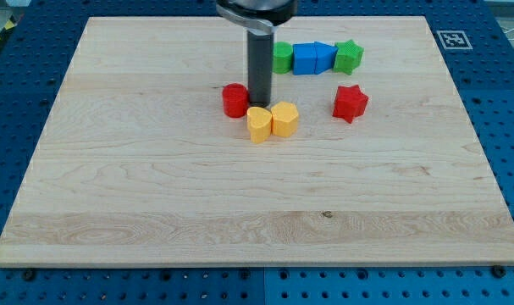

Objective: Slide red circle to the center left

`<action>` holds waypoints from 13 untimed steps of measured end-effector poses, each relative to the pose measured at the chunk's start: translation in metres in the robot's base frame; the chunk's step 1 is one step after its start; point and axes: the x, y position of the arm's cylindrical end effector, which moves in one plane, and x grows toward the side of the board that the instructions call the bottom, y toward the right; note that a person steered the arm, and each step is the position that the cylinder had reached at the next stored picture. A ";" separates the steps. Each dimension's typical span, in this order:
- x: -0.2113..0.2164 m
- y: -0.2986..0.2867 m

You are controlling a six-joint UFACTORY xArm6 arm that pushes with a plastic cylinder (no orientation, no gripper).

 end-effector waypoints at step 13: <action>0.011 -0.162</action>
